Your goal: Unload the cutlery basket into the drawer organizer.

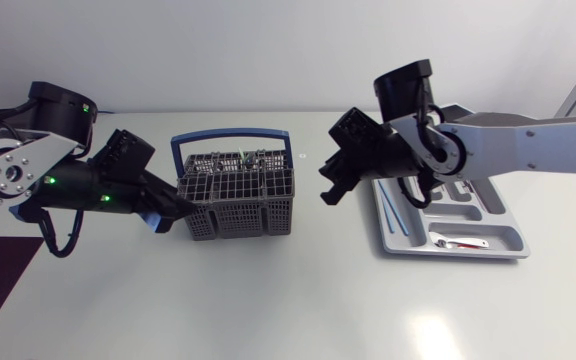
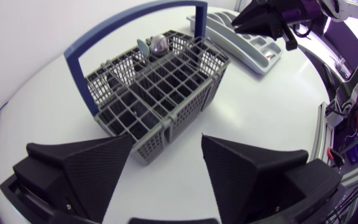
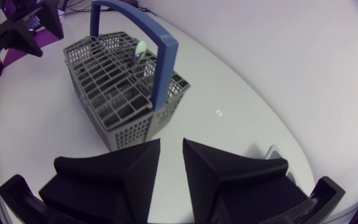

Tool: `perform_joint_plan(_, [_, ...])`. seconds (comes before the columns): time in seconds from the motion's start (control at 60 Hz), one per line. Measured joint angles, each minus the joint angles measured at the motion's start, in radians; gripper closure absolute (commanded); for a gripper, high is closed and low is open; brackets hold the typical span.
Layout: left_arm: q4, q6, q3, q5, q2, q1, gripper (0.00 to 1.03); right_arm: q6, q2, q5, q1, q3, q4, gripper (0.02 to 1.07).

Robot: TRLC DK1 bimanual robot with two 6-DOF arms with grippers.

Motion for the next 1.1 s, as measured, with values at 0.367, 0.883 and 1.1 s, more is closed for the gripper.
perform_joint_plan(0.367, [0.204,-0.098,0.004,-0.005,0.069,-0.019,0.82,0.114,0.151,-0.063,0.062,0.127,0.066,1.01])
perform_joint_plan(0.883, [0.280,-0.110,0.005,-0.045,0.201,-0.023,0.82,0.133,0.262,-0.076,0.088,0.167,0.111,1.01])
perform_joint_plan(1.1, [0.227,-0.110,0.005,-0.045,0.151,-0.003,0.82,0.141,0.208,-0.080,0.082,0.150,0.109,1.01])
